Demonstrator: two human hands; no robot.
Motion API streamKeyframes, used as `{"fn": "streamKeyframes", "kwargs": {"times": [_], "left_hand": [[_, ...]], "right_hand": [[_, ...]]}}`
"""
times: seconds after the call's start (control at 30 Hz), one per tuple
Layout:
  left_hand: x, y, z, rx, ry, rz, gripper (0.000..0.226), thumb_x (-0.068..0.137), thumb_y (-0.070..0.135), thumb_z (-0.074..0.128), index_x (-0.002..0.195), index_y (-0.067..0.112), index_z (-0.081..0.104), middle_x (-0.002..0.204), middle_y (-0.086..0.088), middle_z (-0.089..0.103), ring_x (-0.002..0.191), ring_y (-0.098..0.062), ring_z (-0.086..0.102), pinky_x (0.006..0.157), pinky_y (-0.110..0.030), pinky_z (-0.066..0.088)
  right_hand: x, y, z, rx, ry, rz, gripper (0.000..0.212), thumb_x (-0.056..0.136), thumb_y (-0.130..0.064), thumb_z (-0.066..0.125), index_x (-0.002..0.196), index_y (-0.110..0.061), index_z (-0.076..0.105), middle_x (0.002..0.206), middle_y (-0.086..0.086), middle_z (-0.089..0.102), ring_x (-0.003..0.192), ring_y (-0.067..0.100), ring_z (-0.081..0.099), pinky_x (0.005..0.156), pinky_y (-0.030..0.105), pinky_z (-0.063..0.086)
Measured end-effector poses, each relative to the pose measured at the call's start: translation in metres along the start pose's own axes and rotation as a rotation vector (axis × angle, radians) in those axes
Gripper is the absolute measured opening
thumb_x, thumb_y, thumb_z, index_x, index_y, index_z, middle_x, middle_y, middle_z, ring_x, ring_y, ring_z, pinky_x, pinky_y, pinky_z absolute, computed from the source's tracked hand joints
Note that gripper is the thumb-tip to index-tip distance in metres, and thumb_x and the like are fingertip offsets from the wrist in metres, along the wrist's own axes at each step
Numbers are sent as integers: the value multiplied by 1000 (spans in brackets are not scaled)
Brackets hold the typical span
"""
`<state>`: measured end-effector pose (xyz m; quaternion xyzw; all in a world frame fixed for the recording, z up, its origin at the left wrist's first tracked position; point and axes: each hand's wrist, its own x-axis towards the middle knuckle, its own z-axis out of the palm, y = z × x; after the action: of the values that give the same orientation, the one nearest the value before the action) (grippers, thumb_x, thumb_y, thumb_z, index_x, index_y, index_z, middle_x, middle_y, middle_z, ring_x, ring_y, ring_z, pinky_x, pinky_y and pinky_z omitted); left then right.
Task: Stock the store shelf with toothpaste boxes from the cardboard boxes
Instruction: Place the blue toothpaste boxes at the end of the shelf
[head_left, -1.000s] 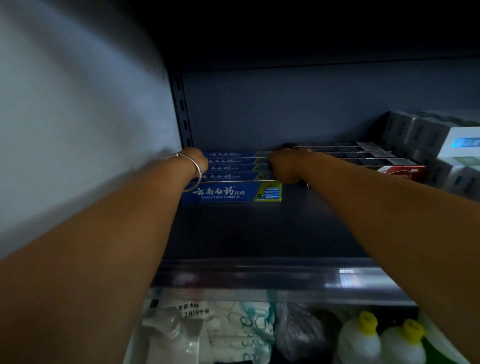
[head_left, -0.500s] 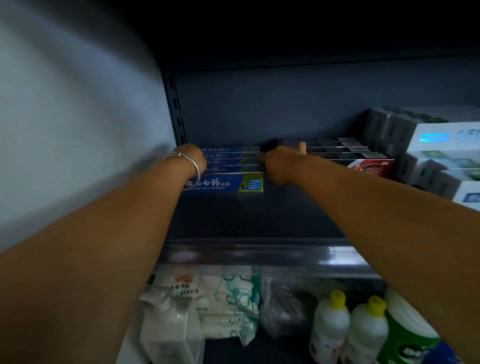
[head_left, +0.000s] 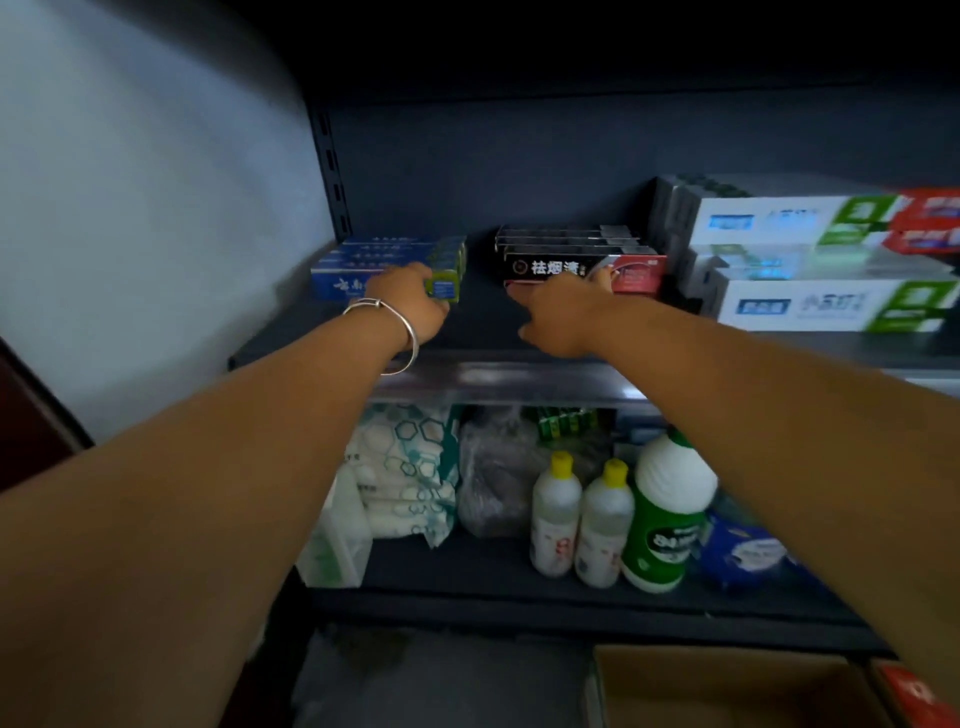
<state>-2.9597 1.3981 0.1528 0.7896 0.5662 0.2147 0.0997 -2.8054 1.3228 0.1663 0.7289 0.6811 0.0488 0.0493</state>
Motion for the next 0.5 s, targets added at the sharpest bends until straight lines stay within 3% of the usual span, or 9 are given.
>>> {"fn": "streamKeyframes", "kwargs": {"times": [0.1,0.27,0.4,0.5], "left_hand": [[-26,22,9,0,13,58,53,87,31,60,136,17,44,140,-10,41,129,-30,40,107,-46,33],[-72,61,31,-15,22,147,56,84,28,64,136,22,42,138,-4,41,130,-26,37,107,-44,31],[-113,92,68,-64,-45,228,60,77,22,72,132,19,46,132,-8,42,124,-28,43,104,-45,36],[-142,115,100,-77,-143,260,63,74,20,75,131,17,47,130,-10,43,123,-29,45,104,-47,37]], "right_hand": [[-32,17,7,-11,27,-6,51,96,-29,45,145,-20,30,142,11,41,133,32,30,107,56,19],[-90,50,26,-17,20,-17,63,94,-28,52,149,-21,22,145,11,38,134,32,29,105,48,25],[-135,81,53,17,-16,-13,64,89,-21,58,146,-18,29,138,14,46,126,33,42,100,42,40],[-169,104,75,63,-75,-14,66,87,-17,61,146,-16,31,141,14,44,126,32,44,99,40,43]]}}
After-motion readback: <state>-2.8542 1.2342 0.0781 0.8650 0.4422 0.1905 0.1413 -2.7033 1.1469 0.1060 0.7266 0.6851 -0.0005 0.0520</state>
